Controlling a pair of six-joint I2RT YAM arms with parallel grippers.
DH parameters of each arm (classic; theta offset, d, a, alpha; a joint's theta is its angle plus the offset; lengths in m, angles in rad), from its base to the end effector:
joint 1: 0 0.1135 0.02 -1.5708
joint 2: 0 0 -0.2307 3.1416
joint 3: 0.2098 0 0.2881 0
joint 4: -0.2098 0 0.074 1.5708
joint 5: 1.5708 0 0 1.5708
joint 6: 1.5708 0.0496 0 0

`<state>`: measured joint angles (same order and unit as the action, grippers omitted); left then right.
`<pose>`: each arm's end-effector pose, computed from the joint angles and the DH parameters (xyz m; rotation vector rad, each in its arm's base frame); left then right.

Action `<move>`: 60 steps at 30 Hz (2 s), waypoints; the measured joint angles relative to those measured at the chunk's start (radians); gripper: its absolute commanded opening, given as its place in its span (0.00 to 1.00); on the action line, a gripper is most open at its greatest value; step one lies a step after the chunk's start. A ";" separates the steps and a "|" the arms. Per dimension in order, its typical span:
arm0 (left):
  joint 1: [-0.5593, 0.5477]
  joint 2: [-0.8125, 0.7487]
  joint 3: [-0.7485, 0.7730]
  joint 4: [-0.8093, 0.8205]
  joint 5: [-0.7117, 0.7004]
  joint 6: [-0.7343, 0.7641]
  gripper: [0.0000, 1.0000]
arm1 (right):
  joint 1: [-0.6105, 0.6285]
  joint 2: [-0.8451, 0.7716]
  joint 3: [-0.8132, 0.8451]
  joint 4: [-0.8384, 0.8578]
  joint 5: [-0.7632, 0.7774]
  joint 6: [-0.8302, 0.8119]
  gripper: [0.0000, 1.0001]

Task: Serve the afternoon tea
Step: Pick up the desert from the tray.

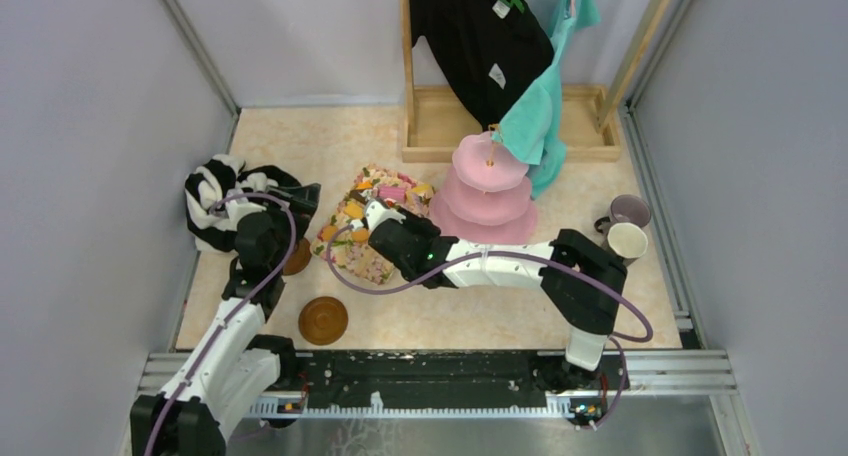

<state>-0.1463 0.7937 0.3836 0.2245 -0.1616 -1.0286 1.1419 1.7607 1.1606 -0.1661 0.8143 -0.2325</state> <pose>0.2598 -0.0302 0.1980 -0.8803 1.5803 -0.7083 0.2024 0.3559 0.1555 -1.0139 1.8310 -0.4129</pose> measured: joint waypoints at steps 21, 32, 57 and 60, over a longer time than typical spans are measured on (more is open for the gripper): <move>0.022 -0.008 -0.019 0.008 0.026 -0.022 0.99 | -0.019 0.050 0.000 0.003 0.019 -0.069 0.35; 0.031 0.005 -0.029 0.031 0.037 -0.034 0.99 | -0.028 0.053 -0.001 0.045 0.019 -0.127 0.35; 0.048 0.034 -0.035 0.054 0.059 -0.045 0.99 | -0.079 0.132 0.000 0.122 0.003 -0.251 0.33; 0.049 0.034 -0.035 0.055 0.059 -0.045 0.99 | -0.083 0.133 0.002 0.122 0.003 -0.259 0.03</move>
<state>-0.0971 0.8276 0.3485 0.2794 -0.1028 -1.0740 1.0592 1.8938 1.1629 -0.0437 0.8177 -0.4911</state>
